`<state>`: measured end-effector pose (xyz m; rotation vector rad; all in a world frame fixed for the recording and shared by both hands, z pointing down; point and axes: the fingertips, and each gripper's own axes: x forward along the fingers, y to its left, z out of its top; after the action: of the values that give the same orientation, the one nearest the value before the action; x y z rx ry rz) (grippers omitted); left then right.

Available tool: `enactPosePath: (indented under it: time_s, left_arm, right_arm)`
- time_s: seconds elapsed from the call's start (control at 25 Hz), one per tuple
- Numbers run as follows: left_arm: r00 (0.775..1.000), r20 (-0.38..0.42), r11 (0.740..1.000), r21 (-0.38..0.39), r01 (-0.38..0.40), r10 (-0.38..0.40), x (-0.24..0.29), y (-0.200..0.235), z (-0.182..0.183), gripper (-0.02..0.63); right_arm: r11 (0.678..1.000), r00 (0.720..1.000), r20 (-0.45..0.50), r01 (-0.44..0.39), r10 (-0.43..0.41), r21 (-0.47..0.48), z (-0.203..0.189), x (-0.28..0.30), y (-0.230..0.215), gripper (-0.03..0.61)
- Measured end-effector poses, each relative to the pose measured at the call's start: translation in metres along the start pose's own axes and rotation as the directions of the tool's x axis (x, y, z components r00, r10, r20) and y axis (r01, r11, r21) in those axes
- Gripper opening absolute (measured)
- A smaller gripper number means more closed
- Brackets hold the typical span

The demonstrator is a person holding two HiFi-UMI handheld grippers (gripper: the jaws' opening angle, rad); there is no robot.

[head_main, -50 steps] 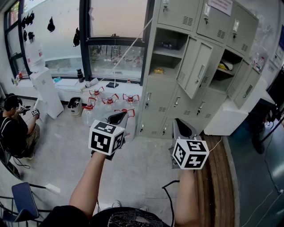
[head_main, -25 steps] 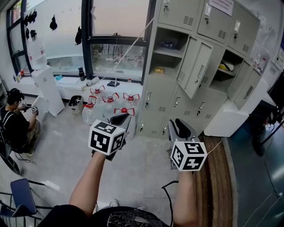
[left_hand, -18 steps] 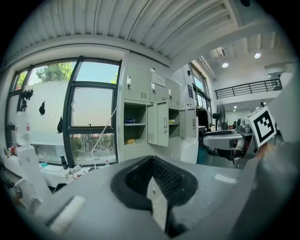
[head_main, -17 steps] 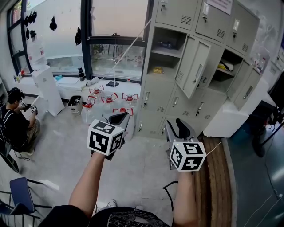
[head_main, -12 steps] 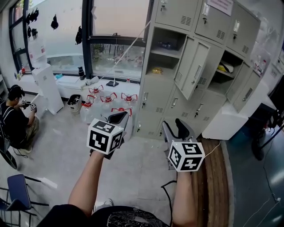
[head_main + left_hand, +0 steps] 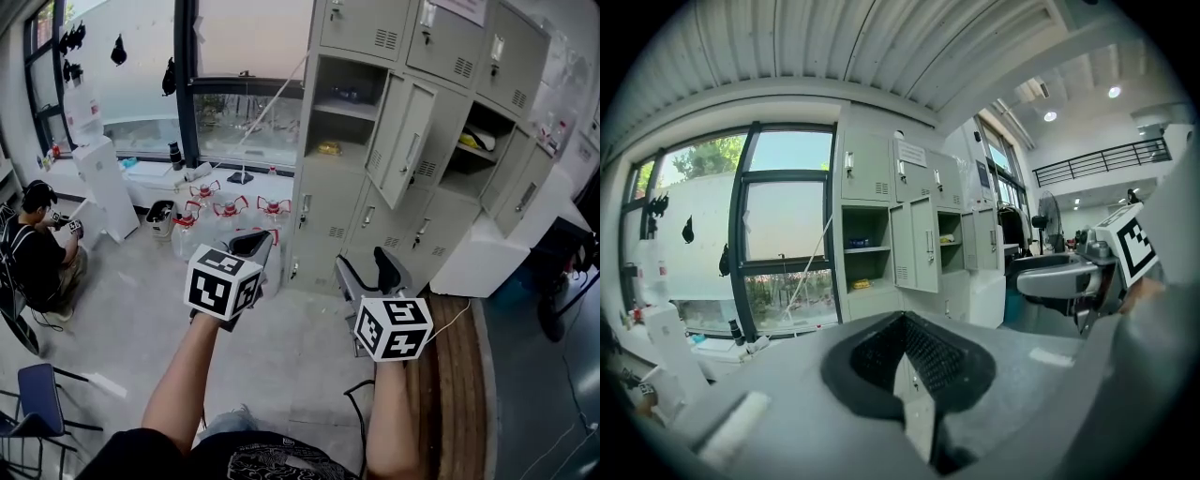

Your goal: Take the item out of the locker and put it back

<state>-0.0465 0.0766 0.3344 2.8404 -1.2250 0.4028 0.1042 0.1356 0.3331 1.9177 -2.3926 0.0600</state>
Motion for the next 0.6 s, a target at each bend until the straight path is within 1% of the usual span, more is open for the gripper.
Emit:
enactPosePath:
  time_s: [0.32, 0.44, 0.6]
  left_arm:
    - [1.0, -0.005, 1.0, -0.003, -0.003, 0.003, 0.019, 0.006, -0.002, 0.005]
    - [1.0, -0.004, 1.0, 0.0, 0.004, -0.004, 0.036, 0.011, -0.001, 0.005]
    - [1.0, 0.0, 1.0, 0.007, 0.016, -0.016, 0.065, 0.026, 0.003, 0.005]
  right_arm:
    - [1.0, 1.0, 0.0, -0.005, 0.005, -0.011, -0.004, 0.014, -0.009, 0.344]
    - [1.0, 1.0, 0.001, -0.013, 0.013, 0.001, -0.003, 0.026, -0.017, 0.344]
    - [1.0, 1.0, -0.005, -0.002, 0.002, -0.001, -0.004, 0.054, -0.032, 0.34]
